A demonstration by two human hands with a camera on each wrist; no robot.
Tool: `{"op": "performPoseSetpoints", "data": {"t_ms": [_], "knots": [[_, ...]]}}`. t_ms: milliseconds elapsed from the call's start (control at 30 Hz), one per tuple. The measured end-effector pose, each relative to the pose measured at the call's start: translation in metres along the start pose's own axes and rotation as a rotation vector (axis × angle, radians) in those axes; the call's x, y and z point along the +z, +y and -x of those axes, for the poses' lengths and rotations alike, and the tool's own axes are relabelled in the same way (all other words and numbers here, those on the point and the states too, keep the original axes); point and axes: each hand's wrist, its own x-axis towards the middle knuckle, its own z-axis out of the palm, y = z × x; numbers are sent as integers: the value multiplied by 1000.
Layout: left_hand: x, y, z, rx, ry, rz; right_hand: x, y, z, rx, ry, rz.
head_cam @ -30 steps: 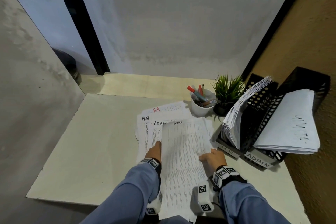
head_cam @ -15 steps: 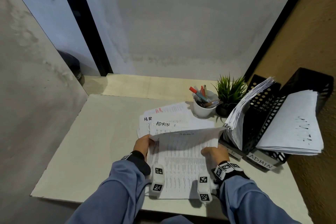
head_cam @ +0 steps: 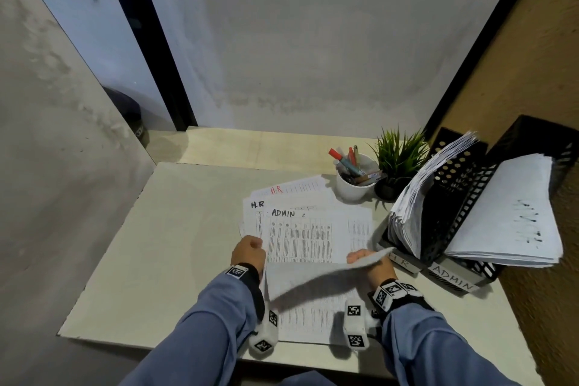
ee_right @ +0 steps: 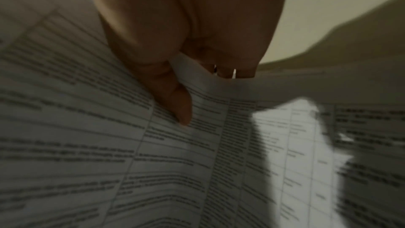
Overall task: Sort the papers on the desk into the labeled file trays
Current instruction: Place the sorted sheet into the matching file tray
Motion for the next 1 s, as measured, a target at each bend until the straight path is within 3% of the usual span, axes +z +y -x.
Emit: {"op": "performPoseSetpoints", "data": {"t_ms": [133,333,500,567,633,667,733,833,1000], "knots": [[-1,4,4,-64,-27,-111,-1,7,0,-5,-25,-35],[-1,2,8,-36,-120,-191,-1,12,2,-57,-58,-151],[-2,-6,10,201,-148,-66,-1,4,6,-7,19,-155],[-4,-6,14,222,-119,69,8,-2,2,5,89,-38],[-4,-8,12,182,-104,220,10,7,1,-9,162,518],[-5,-7,13,153,-109,271,7,9,-6,-6,160,557],[-7,-5,14,110,-114,343,10,7,-12,30,185,299],[-10,0,19,48,-138,409,4,6,-14,-31,138,420],[-13,11,22,-43,-180,347,7,-10,15,29,156,155]]}}
